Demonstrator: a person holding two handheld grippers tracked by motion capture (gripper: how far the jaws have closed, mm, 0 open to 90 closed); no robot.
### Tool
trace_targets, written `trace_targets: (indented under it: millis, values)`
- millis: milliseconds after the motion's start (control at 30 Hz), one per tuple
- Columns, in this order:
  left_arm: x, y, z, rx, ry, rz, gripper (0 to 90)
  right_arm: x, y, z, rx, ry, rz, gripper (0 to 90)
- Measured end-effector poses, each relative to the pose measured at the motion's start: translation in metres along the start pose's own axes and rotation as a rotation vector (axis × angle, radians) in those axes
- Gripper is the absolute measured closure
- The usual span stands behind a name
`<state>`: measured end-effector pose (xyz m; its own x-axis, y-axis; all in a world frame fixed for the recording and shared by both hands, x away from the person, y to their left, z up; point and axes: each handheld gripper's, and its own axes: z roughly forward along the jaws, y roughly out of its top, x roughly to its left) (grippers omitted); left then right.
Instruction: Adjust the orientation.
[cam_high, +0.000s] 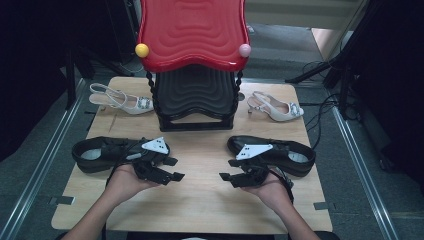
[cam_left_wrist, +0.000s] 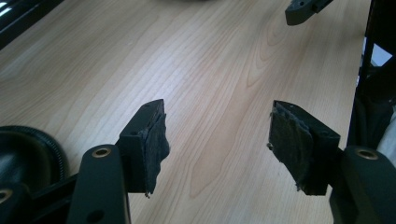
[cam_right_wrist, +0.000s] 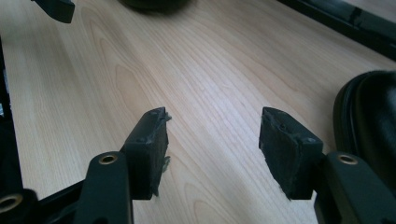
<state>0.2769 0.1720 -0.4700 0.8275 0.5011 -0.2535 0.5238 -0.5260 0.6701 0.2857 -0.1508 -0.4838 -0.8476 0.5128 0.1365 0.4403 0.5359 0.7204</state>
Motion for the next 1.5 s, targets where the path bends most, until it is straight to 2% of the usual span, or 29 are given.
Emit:
trace_targets:
  millis: [33,67,167,200,267,367,400,433,633,700,767,833,967,1067,1100,1300,1367,1433,1500]
  values:
    - [0.0,-0.001,-0.002,-0.011,-0.007,-0.015,38.0,0.001,0.002,0.001,-0.008,-0.001,-0.014,42.3]
    - [0.0,-0.003,-0.007,-0.022,0.004,-0.018,38.4,0.001,0.002,0.001,-0.009,-0.002,-0.018,42.0]
    - [0.002,-0.006,-0.015,-0.029,0.022,-0.02,38.9,0.001,0.006,0.002,-0.023,-0.005,-0.002,40.2]
    - [0.003,-0.007,-0.019,-0.031,0.034,-0.029,39.2,0.002,0.009,0.002,-0.014,0.014,0.012,42.8]
    - [0.005,-0.009,-0.027,-0.03,0.054,-0.035,40.2,0.005,0.013,0.002,-0.011,-0.004,-0.013,42.5]
    - [0.007,-0.012,-0.037,-0.014,0.05,-0.047,44.3,0.006,0.017,0.005,-0.013,0.023,-0.022,44.2]
    - [0.007,-0.014,-0.041,-0.007,0.046,-0.048,46.2,0.006,0.019,0.008,-0.007,0.047,-0.025,46.7]
    - [0.007,-0.015,-0.044,-0.012,0.052,-0.052,46.2,0.006,0.019,0.008,-0.007,0.047,-0.025,46.7]
    - [0.012,-0.02,-0.076,-0.062,0.103,-0.07,46.0,0.003,0.022,0.017,0.036,0.097,-0.022,47.1]
    - [0.012,-0.022,-0.083,-0.061,0.129,-0.076,44.6,0.002,0.023,0.02,0.054,0.111,-0.02,47.1]
    - [0.011,-0.023,-0.092,-0.047,0.163,-0.059,44.6,0.002,0.023,0.02,0.059,0.116,-0.016,47.1]
    - [0.011,-0.024,-0.098,-0.054,0.16,-0.055,44.7,0.001,0.024,0.02,0.051,0.114,-0.013,47.1]
    - [0.016,-0.027,-0.113,-0.063,0.185,-0.072,44.1,0.002,0.025,0.021,0.048,0.113,-0.019,46.6]
    - [0.02,-0.031,-0.122,-0.074,0.19,-0.076,43.4,0.004,0.025,0.022,0.067,0.119,-0.028,46.6]
    - [0.023,-0.033,-0.126,-0.069,0.205,-0.083,43.2,0.004,0.025,0.023,0.067,0.121,-0.03,46.6]
    - [0.036,-0.043,-0.135,-0.06,0.233,-0.103,43.0,0.004,0.024,0.022,0.068,0.113,-0.029,46.6]
    - [0.042,-0.048,-0.136,-0.059,0.275,-0.11,42.8,0.003,0.024,0.022,0.068,0.109,-0.032,46.6]
    - [0.048,-0.054,-0.139,-0.042,0.276,-0.102,41.9,0.003,0.023,0.022,0.073,0.102,-0.025,46.2]
    - [0.052,-0.058,-0.141,-0.04,0.288,-0.114,42.1,0.002,0.023,0.022,0.074,0.096,-0.025,46.1]
